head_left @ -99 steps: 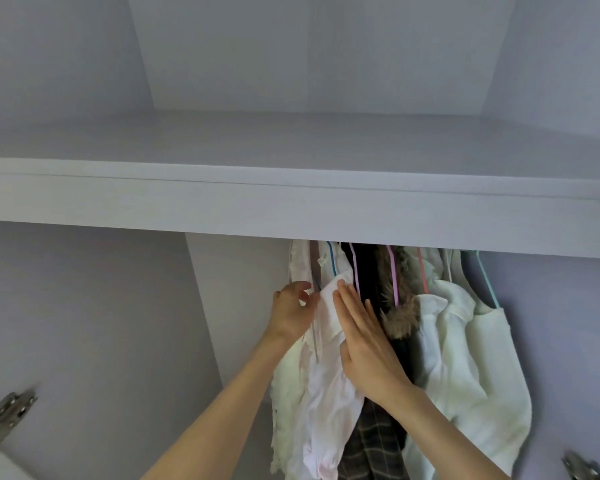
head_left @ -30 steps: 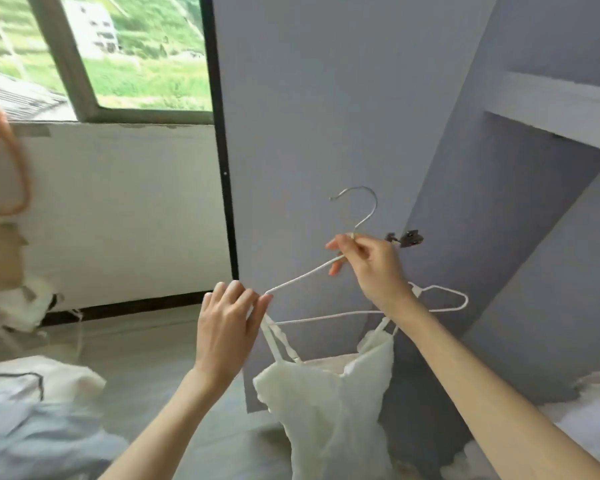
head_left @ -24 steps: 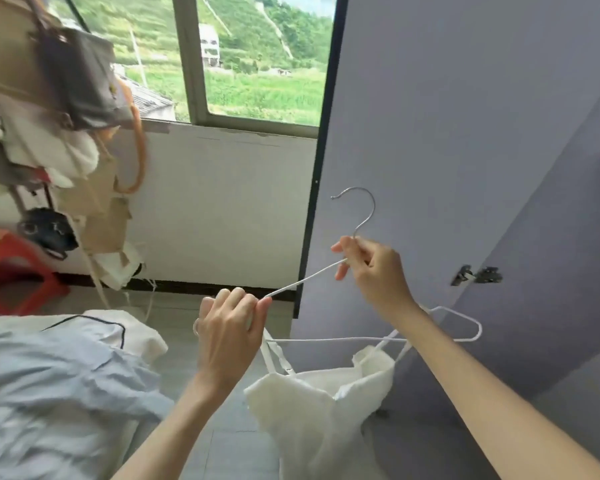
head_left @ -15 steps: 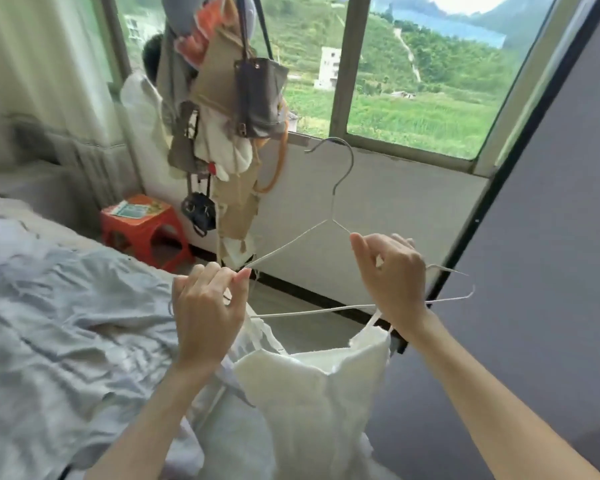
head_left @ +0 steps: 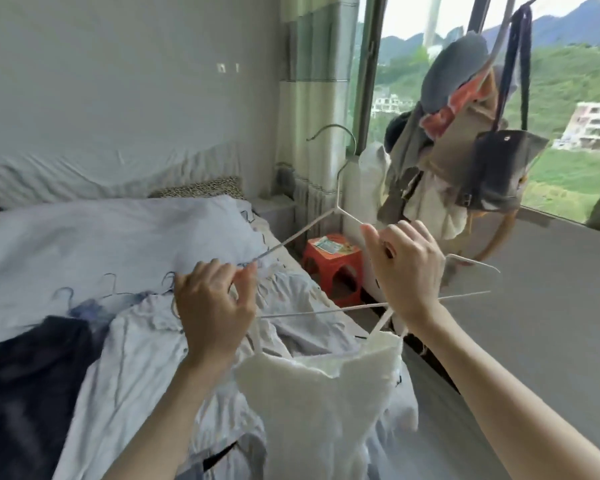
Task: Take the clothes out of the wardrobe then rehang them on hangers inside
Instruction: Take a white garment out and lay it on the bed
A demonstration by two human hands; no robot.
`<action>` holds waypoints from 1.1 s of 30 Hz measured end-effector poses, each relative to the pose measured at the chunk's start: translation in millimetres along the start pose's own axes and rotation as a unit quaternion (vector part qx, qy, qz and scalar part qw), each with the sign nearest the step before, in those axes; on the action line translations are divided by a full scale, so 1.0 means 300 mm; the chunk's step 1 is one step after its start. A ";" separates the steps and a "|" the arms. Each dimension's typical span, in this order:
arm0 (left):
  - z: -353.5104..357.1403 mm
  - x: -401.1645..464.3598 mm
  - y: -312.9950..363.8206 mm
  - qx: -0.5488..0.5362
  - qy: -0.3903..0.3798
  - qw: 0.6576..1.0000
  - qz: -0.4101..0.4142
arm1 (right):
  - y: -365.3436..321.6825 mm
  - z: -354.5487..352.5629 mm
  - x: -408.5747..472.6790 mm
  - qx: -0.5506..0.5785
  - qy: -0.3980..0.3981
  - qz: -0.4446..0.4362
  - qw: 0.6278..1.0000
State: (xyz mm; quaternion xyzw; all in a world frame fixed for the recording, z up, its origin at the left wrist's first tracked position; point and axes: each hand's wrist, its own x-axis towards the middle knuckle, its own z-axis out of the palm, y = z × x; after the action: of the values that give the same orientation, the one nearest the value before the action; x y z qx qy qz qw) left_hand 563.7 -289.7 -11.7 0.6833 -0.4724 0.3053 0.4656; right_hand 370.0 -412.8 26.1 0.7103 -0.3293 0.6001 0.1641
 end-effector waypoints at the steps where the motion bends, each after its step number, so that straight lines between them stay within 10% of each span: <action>1: -0.016 0.022 -0.010 0.013 0.011 1.000 -0.005 | -0.016 0.030 0.028 0.017 0.003 -0.004 1.000; 25: 0.306 0.809 -0.339 -0.008 0.127 0.991 -0.044 | 0.020 0.796 0.533 0.005 -0.053 -0.077 0.996; 33: 0.777 0.828 -0.783 0.002 -0.003 0.993 -0.118 | 0.066 1.308 0.368 -0.004 -0.251 -0.031 0.967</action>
State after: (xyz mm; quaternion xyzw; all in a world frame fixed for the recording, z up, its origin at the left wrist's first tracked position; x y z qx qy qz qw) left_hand 867.9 -566.9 30.8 0.7361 -0.3890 0.2468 0.4959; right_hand 655.9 -703.7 40.1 0.8476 -0.3400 0.3956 0.0972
